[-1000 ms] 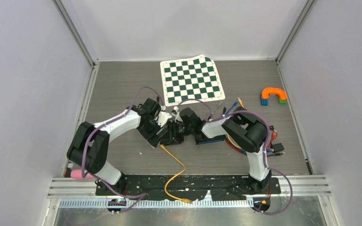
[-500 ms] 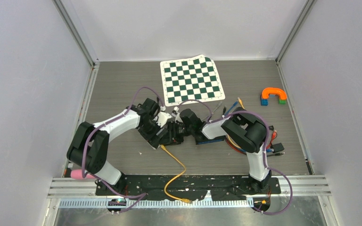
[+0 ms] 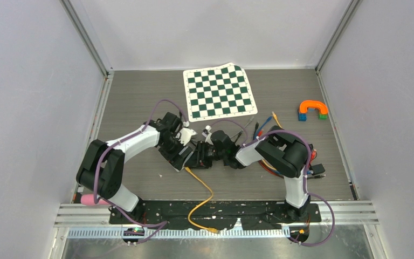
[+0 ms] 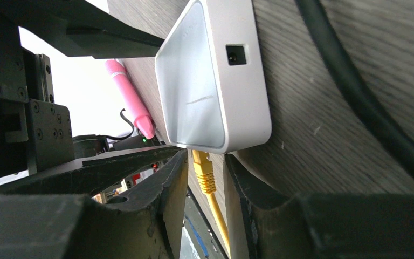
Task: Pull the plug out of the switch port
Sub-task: Pull the connector from the switch port.
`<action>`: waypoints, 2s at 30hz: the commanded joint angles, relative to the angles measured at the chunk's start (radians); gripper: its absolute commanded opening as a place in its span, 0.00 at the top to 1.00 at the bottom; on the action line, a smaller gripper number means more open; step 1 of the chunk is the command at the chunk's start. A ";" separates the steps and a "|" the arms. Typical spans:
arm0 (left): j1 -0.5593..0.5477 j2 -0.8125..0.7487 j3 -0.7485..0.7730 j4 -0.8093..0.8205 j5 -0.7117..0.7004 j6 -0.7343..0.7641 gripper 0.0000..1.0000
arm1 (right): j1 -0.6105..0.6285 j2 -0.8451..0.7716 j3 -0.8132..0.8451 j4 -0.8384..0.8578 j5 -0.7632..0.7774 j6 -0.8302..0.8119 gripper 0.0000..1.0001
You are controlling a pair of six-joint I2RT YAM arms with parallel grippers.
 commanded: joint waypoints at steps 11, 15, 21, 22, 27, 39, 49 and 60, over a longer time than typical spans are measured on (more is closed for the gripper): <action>0.007 -0.011 0.026 -0.007 0.032 -0.010 0.66 | 0.037 0.012 0.031 0.074 0.007 0.063 0.66; 0.007 -0.013 0.028 -0.008 0.033 -0.010 0.67 | 0.038 -0.004 0.027 0.005 0.031 0.048 0.58; 0.009 -0.006 0.031 -0.010 0.040 -0.010 0.68 | 0.038 0.013 0.025 0.053 0.018 0.066 0.62; 0.009 -0.006 0.031 -0.010 0.042 -0.009 0.68 | 0.038 0.016 0.023 0.063 0.017 0.070 0.63; 0.009 -0.009 0.033 -0.013 0.044 -0.008 0.69 | 0.038 0.030 0.031 0.099 0.012 0.086 0.63; 0.009 -0.014 0.030 -0.017 0.023 -0.011 0.69 | 0.037 0.030 0.026 0.103 0.009 0.089 0.84; 0.010 -0.037 0.021 -0.002 -0.051 -0.019 0.69 | 0.014 0.006 -0.001 0.112 -0.005 0.058 0.95; 0.012 -0.045 0.019 0.006 -0.108 -0.028 0.68 | 0.014 -0.011 0.015 0.107 -0.071 0.004 0.95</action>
